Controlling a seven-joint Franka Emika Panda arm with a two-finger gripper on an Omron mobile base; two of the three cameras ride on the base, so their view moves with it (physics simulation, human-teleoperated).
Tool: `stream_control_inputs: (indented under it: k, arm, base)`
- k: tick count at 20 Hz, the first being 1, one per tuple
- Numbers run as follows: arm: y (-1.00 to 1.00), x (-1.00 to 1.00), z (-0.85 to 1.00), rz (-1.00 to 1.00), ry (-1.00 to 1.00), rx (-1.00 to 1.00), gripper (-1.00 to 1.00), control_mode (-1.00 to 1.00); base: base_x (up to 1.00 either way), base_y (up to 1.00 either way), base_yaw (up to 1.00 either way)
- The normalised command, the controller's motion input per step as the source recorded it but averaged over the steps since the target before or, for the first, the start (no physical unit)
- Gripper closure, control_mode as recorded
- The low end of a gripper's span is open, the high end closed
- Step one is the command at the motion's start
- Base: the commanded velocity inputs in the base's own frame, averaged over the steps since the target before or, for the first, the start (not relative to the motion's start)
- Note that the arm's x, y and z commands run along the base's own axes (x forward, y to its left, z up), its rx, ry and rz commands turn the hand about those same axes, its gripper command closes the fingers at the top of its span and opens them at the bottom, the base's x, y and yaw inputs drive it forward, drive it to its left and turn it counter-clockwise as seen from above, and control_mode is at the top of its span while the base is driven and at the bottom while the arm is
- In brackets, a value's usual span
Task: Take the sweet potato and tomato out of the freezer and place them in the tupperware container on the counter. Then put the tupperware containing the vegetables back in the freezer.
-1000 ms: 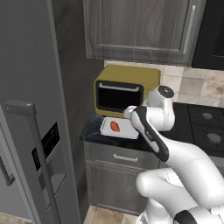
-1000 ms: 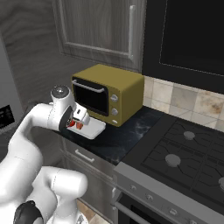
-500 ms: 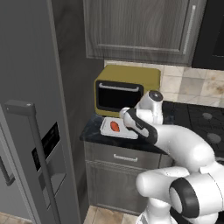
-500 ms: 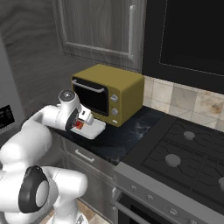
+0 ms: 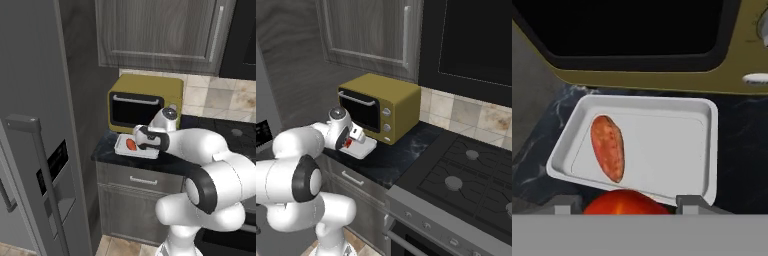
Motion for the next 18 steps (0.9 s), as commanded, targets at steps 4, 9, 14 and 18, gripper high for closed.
stream_control_inputs:
  k: [4,9,14,18]
  arm:
    - [0.01,0.3,-0.28,-0.01,0.0,0.0,1.0,-1.0]
    - [0.0,0.32,-0.16,-0.02,0.0,0.0,1.0,-1.0]
    - [0.0,0.41,-0.13,-0.03,0.0,0.0,1.0,-1.0]
    - [0.01,0.28,-0.21,-0.03,0.0,0.0,1.0,-1.0]
  base:
    - [0.0,0.0,0.0]
    - [0.0,0.0,0.0]
    - [0.0,0.0,0.0]
    - [0.0,0.0,0.0]
